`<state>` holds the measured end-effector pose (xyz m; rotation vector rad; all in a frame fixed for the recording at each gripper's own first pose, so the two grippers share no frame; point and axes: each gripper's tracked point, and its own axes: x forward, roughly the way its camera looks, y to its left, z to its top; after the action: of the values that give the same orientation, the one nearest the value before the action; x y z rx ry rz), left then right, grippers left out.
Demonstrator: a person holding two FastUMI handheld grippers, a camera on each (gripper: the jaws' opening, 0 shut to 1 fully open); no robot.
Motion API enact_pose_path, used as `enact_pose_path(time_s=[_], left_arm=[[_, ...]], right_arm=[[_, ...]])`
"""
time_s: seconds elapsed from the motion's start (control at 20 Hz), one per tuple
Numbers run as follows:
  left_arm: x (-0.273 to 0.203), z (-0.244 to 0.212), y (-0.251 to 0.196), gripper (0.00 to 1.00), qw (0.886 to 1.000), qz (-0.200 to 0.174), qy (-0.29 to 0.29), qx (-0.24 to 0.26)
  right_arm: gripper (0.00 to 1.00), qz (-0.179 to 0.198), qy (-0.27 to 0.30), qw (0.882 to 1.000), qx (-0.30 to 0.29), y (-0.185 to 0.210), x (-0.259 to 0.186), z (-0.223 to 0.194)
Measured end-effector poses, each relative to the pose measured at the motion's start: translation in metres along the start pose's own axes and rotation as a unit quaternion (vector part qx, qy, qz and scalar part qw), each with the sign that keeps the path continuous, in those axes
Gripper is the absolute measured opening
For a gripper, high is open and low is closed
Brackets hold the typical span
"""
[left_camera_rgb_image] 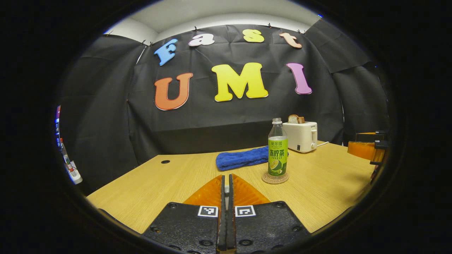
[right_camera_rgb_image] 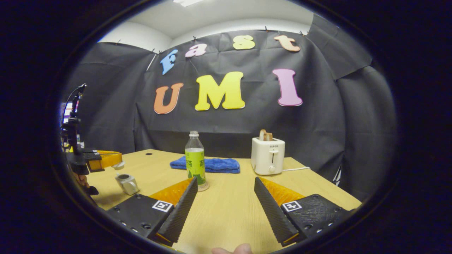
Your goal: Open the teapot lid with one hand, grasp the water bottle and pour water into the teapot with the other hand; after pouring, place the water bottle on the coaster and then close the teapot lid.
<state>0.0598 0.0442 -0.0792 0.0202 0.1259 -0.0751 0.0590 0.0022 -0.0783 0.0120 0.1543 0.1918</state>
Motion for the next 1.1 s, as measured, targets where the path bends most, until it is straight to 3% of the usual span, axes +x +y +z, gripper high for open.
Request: enact_pose_path(time_s=[0.4, 1.1], left_arm=[[0.009, -0.025, 0.004, 0.03, 1.0, 0.012, 0.022, -0.014], [0.011, -0.035, 0.004, 0.05, 0.999, 0.023, 0.031, -0.023]], right_arm=[[0.96, -0.009, 0.02, 1.0, 0.017, -0.012, -0.009, -0.018], [0.94, -0.003, 0.008, 1.0, 0.005, -0.005, -0.015, -0.015]])
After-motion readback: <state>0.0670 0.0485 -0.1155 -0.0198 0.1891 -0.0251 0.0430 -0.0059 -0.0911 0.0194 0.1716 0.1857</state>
